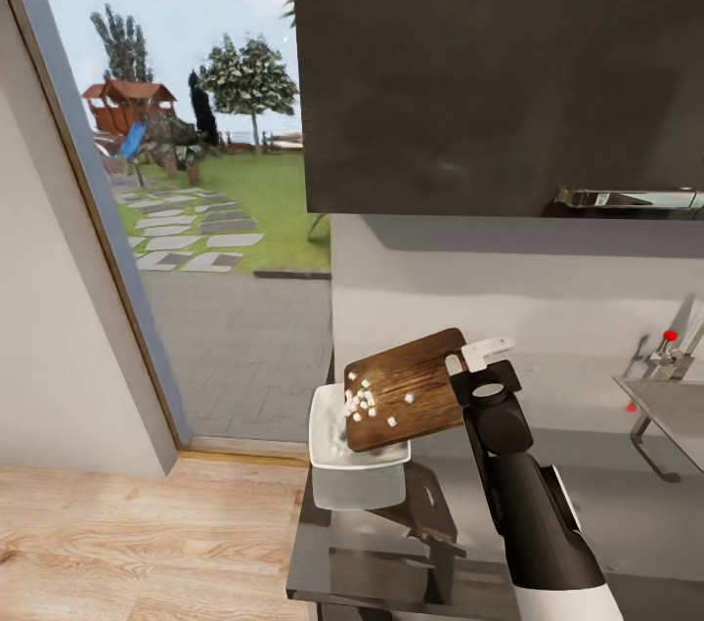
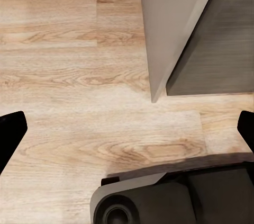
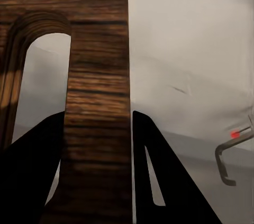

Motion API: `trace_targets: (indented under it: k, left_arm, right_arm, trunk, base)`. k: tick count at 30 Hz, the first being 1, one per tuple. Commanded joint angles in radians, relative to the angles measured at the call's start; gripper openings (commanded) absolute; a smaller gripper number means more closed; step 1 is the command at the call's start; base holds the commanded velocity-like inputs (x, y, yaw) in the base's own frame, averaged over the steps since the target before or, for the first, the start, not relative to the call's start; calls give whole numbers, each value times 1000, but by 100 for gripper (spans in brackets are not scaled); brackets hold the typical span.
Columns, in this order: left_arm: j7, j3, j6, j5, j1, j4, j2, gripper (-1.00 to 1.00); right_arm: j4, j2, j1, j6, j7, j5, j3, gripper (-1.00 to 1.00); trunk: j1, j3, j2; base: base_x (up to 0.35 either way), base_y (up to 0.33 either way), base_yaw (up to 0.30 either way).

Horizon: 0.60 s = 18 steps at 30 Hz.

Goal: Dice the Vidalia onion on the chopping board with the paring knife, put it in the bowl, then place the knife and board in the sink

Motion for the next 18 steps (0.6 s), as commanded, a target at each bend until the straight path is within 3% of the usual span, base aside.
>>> trace_targets:
  k: [1, 15, 18]
  left_arm:
    - [1, -7, -1, 11, 0, -1, 1, 100]
    - [1, -7, -1, 11, -1, -1, 1, 100]
    - [2, -7, -1, 11, -1, -2, 1, 100]
  right_arm:
    - [-1, 0, -1, 4, 7, 11, 0, -100]
    - [-1, 1, -1, 4, -10, 11, 1, -100]
    - [-1, 12, -1, 4, -11, 11, 1, -100]
  trunk:
    - [1, -2, -2]
    - [1, -2, -2]
    - [1, -2, -2]
  base:
    - [0, 0, 0]
    - [30, 22, 0]
    - [48, 39, 0]
